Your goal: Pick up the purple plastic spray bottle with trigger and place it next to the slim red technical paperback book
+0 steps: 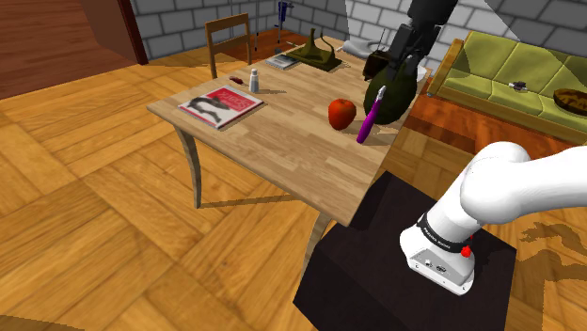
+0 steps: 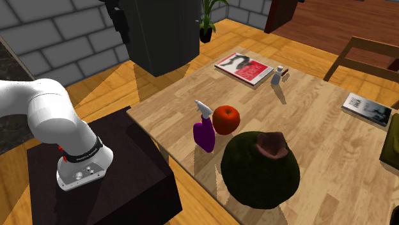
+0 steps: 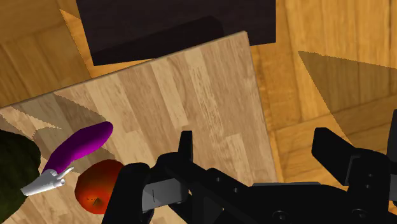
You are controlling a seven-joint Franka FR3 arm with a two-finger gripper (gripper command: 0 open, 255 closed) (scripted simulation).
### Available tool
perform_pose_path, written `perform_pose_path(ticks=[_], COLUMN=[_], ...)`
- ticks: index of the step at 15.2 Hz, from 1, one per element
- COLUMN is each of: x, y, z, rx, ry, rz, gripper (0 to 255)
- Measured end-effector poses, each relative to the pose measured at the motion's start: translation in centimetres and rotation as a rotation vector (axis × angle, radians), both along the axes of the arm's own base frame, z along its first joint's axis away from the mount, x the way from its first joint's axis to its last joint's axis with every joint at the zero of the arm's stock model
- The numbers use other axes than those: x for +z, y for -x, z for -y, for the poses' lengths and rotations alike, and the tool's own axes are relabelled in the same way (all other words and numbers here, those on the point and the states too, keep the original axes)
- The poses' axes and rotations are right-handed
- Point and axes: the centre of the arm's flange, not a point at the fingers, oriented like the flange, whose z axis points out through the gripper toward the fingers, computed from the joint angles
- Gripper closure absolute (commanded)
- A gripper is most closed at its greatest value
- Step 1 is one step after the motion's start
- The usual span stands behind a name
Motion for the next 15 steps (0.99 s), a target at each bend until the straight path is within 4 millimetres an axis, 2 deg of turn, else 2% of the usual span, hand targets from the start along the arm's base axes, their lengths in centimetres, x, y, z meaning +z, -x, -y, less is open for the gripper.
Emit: perform_pose_path(ticks=[1, 3, 9, 15], x=[0.0, -1.3, -7.1, -13.1], y=[0.0, -0.5, -2.8, -5.5], z=[0.0, 0.3, 2.6, 6.2], rx=[0.000, -0.039, -0.224, -0.416], ry=[0.000, 0.013, 0.073, 0.135], rz=[0.000, 0.007, 0.048, 0.089], gripper=[0, 0, 0, 0])
